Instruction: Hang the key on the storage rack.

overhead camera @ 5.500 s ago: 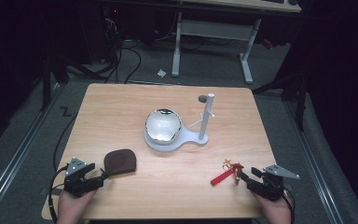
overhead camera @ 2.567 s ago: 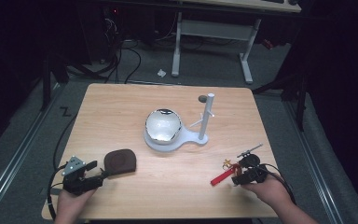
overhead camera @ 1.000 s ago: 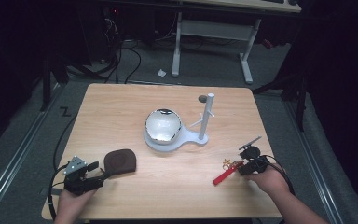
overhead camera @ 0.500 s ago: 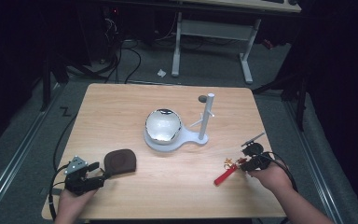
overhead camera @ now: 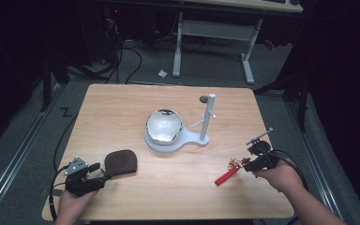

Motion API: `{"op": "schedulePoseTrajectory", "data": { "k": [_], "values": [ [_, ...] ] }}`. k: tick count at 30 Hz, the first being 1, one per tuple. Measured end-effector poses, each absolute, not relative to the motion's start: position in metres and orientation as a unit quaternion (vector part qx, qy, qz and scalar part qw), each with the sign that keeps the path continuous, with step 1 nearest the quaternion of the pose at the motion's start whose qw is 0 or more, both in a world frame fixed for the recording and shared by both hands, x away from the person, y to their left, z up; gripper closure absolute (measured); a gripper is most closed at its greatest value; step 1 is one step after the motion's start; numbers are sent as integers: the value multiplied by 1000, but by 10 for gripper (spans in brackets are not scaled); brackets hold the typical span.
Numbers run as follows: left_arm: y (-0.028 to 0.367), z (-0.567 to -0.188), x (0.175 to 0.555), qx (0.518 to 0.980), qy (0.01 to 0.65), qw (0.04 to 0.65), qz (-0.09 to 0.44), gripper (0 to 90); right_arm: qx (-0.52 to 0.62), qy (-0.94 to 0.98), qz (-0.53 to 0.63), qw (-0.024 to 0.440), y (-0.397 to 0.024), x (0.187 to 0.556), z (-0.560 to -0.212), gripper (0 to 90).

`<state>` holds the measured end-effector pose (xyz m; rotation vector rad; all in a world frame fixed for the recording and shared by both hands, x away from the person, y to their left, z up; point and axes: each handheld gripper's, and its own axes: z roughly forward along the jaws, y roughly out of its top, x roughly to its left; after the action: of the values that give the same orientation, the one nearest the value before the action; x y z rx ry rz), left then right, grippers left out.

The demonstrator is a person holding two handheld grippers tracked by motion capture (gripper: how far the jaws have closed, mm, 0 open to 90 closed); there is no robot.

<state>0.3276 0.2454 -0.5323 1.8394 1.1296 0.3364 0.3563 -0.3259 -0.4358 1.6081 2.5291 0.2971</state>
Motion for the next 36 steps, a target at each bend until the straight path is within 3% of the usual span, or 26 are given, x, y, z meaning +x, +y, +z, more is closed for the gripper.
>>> {"op": "schedulePoseTrajectory", "data": {
  "k": [11,36],
  "values": [
    [246,-531,326,741,457,471,141,297,515,849,111,42,-314,344,-400,670],
    [247,-530,325,740,452,475,147,294,495,855,136,72,-300,347,-327,671]
  ]
}}
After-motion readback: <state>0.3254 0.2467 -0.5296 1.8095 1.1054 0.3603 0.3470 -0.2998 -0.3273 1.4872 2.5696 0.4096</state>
